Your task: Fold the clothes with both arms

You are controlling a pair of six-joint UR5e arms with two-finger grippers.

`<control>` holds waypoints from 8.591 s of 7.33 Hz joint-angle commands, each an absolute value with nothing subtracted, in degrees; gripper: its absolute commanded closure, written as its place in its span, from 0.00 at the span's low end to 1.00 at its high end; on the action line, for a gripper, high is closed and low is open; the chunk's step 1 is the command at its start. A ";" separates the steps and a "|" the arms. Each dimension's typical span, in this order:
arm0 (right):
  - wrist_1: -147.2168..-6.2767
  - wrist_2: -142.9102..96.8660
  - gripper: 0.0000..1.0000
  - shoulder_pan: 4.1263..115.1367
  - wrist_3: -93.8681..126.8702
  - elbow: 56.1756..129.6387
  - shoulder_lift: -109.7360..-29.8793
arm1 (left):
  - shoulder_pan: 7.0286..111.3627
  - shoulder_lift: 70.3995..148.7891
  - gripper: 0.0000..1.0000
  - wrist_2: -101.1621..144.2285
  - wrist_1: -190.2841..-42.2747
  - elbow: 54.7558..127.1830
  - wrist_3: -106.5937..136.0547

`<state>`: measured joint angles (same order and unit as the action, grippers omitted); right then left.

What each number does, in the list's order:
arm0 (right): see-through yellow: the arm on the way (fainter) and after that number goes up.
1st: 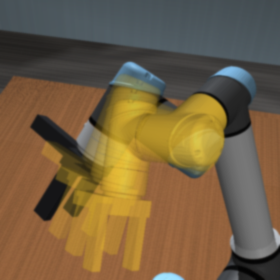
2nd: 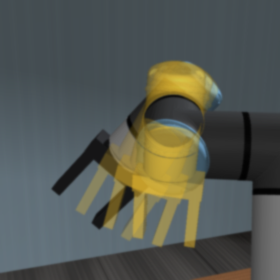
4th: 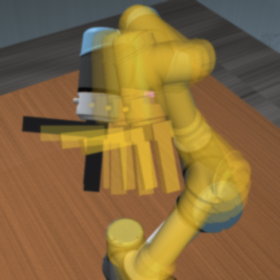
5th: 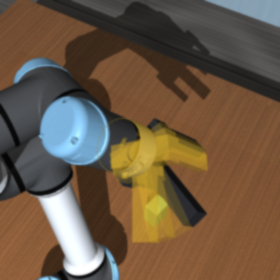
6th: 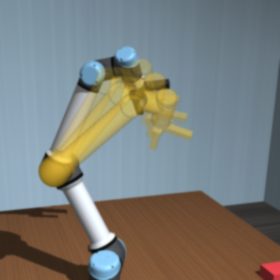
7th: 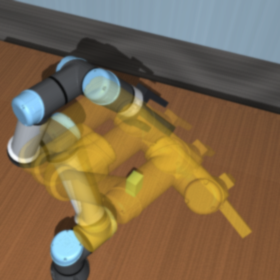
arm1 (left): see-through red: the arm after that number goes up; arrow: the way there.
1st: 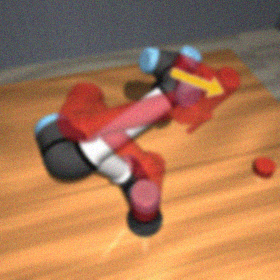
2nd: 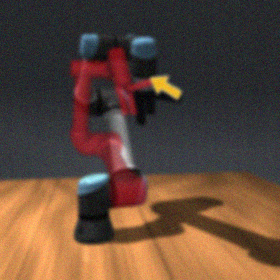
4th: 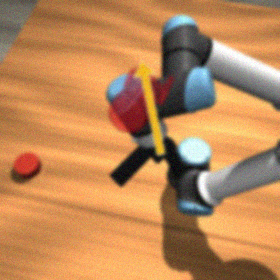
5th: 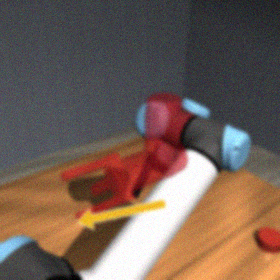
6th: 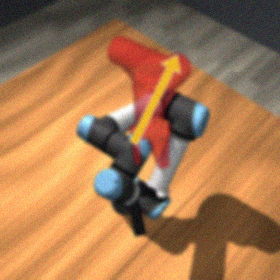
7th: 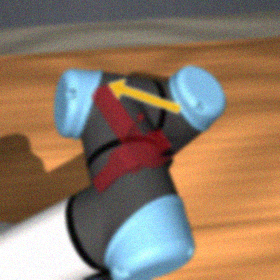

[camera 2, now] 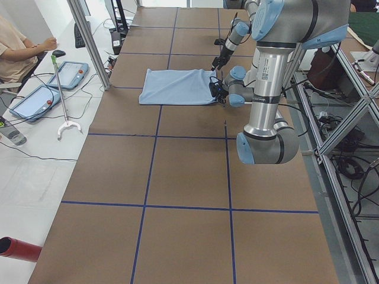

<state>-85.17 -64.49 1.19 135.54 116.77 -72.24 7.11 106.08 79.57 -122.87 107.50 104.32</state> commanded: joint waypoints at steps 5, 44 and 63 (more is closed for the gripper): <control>-86.74 -66.01 0.26 2.01 138.52 112.94 -69.70 | 6.86 106.00 1.00 79.37 -122.87 107.58 104.41; -98.70 -70.31 1.00 15.63 126.48 108.13 -55.13 | 25.13 115.92 1.00 87.10 -99.81 113.08 88.52; -89.47 -76.03 0.00 19.60 87.90 88.78 -49.31 | 37.62 121.29 0.00 99.40 -117.77 93.42 66.53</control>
<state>-89.51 -76.99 19.56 90.18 90.49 -49.43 37.53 121.43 99.35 -117.84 92.84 66.42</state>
